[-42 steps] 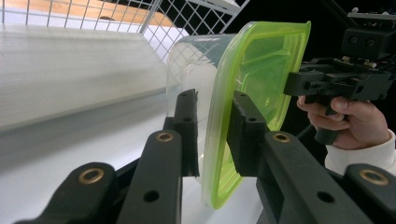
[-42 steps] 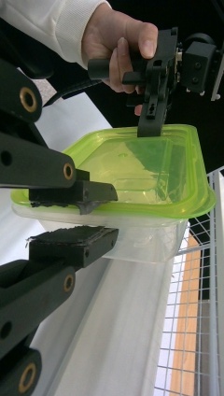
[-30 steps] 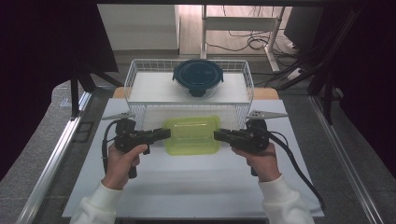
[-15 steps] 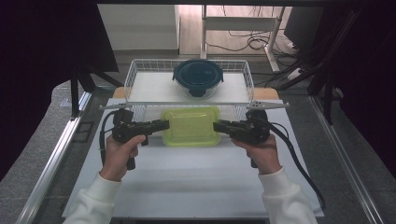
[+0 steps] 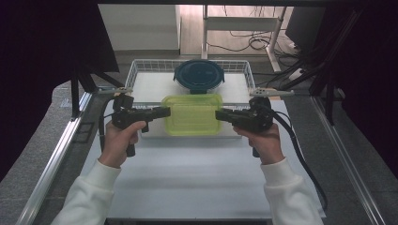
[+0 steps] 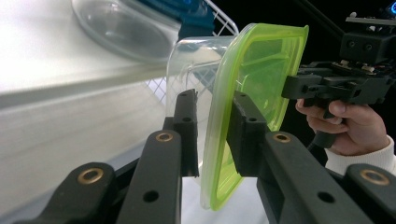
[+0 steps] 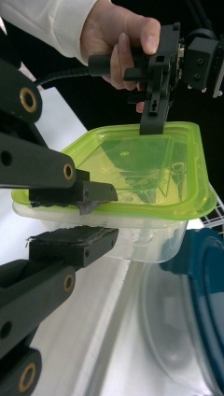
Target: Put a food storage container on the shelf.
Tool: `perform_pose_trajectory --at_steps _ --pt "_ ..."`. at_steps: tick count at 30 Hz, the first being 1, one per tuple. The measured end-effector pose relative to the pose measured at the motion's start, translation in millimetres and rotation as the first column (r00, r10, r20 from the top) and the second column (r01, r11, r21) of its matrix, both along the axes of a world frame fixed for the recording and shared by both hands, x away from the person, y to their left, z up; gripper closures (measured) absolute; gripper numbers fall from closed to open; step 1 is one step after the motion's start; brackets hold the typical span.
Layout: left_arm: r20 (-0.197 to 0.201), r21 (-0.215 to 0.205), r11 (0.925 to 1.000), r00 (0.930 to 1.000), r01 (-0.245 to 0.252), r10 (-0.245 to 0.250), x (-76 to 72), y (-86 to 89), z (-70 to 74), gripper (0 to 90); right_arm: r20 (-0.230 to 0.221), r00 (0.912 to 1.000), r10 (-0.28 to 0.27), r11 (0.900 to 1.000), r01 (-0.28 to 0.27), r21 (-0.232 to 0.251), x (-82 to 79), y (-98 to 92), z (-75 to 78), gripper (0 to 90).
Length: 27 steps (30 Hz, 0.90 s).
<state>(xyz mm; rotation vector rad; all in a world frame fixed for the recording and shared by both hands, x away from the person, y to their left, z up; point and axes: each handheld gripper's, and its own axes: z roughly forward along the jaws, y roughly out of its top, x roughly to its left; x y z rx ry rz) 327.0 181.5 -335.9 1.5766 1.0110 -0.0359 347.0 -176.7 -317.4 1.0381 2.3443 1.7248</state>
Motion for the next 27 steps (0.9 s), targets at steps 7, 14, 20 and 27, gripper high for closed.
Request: perform_pose_trajectory --at_steps 7,14,20,27 --pt "-0.008 -0.032 0.9994 0.9999 0.012 -0.013 15.1 1.4 10.6 75.0 0.020 0.9997 -0.011 1.000 0.011 -0.006 9.4 0.6 17.4 76.4" --pt "-0.012 -0.056 0.9982 0.9997 0.018 -0.019 33.9 3.0 21.3 75.1 0.028 0.9993 -0.025 0.999 0.026 -0.023 23.4 3.0 35.3 76.4" --pt "-0.001 -0.027 0.9995 0.9999 0.015 -0.015 47.7 1.2 37.5 75.1 0.035 0.9987 -0.038 0.999 0.039 -0.019 34.3 2.8 44.5 76.6" --pt "0.003 0.000 1.0000 1.0000 0.009 -0.009 61.1 -2.6 51.3 75.0 0.025 0.9979 -0.059 0.998 0.060 -0.016 50.2 1.2 50.8 77.2"
